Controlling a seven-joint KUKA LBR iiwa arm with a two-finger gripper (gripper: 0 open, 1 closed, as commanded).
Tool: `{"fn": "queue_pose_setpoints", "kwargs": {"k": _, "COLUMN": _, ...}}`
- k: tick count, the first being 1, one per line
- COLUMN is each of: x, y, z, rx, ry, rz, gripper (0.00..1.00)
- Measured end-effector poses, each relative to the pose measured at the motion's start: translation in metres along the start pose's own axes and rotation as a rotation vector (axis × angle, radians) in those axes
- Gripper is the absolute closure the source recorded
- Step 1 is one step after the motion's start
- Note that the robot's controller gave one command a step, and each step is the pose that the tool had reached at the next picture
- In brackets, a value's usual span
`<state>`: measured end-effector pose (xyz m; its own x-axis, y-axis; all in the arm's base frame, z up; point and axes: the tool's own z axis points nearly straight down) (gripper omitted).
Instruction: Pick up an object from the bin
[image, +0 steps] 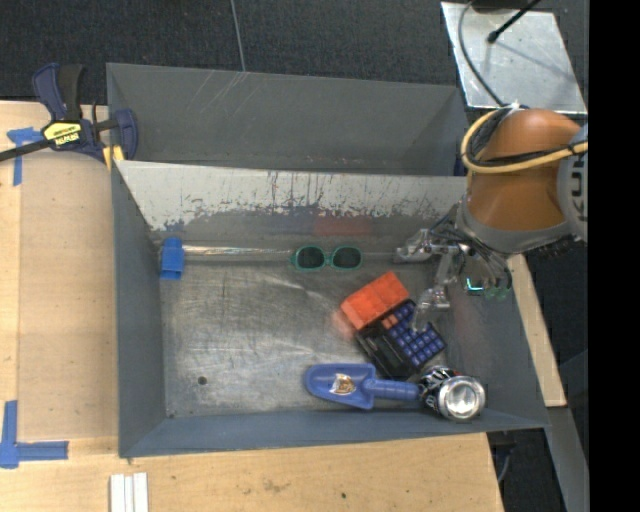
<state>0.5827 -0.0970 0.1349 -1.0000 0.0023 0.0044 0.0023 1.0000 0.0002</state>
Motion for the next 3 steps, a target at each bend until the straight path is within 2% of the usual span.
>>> {"fn": "queue_pose_setpoints", "kwargs": {"k": 1, "x": -0.002, "y": 0.000, "z": -0.005, "rx": 0.001, "ry": -0.008, "rz": -0.002, "gripper": 0.00}}
{"fn": "queue_pose_setpoints", "kwargs": {"k": 2, "x": -0.002, "y": 0.006, "z": 0.012, "rx": 0.002, "ry": -0.015, "rz": 0.050, "gripper": 0.00}}
{"fn": "queue_pose_setpoints", "kwargs": {"k": 3, "x": -0.010, "y": 0.033, "z": 0.055, "rx": 0.001, "ry": -0.007, "rz": 0.193, "gripper": 0.00}}
